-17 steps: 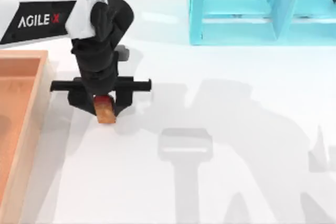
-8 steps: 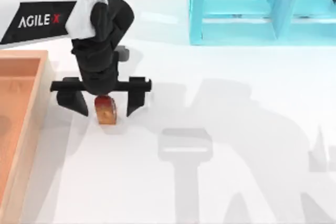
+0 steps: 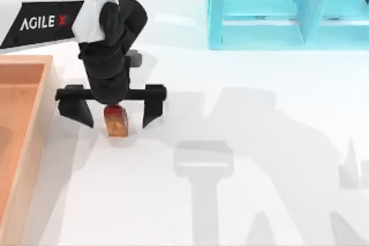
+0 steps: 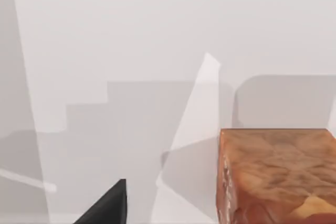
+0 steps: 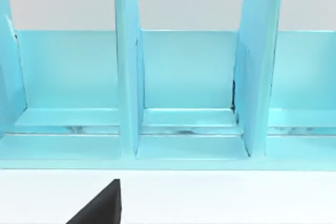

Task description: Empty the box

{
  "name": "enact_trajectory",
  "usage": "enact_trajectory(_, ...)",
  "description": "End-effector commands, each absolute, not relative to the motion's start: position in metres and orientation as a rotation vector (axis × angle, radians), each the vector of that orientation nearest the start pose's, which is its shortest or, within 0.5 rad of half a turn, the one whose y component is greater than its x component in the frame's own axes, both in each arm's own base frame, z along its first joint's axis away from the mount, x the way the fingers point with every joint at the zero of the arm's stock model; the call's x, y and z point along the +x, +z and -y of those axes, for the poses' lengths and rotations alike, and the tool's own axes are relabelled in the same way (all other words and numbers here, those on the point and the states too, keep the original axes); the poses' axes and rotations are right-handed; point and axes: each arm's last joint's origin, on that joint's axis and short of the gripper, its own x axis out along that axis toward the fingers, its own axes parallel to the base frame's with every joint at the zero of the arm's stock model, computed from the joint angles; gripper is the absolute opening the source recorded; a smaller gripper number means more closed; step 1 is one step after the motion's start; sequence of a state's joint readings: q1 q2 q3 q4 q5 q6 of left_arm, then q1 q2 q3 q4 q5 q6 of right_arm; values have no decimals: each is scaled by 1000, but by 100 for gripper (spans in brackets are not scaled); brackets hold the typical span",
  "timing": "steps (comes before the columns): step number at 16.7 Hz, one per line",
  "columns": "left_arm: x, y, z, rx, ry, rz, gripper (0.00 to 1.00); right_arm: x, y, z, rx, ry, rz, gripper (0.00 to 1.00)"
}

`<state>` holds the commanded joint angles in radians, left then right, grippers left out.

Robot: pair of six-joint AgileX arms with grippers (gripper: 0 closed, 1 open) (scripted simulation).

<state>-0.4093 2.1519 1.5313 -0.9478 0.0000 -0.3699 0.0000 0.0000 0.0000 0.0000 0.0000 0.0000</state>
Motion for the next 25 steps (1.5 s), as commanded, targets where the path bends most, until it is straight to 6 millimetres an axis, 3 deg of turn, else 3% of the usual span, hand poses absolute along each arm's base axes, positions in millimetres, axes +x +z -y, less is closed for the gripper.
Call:
enact_trajectory(12, 373, 205, 158, 26, -22, -1566, 100, 106, 160, 1, 0, 0, 0, 100)
enact_trajectory(18, 374, 205, 156, 27, -20, -1572, 100, 106, 160, 1, 0, 0, 0, 100)
enact_trajectory(21, 379, 211, 131, 33, -21, -1573, 100, 106, 160, 1, 0, 0, 0, 100)
enact_trajectory(25, 386, 235, 60, 33, -37, -1542, 100, 106, 160, 1, 0, 0, 0, 100)
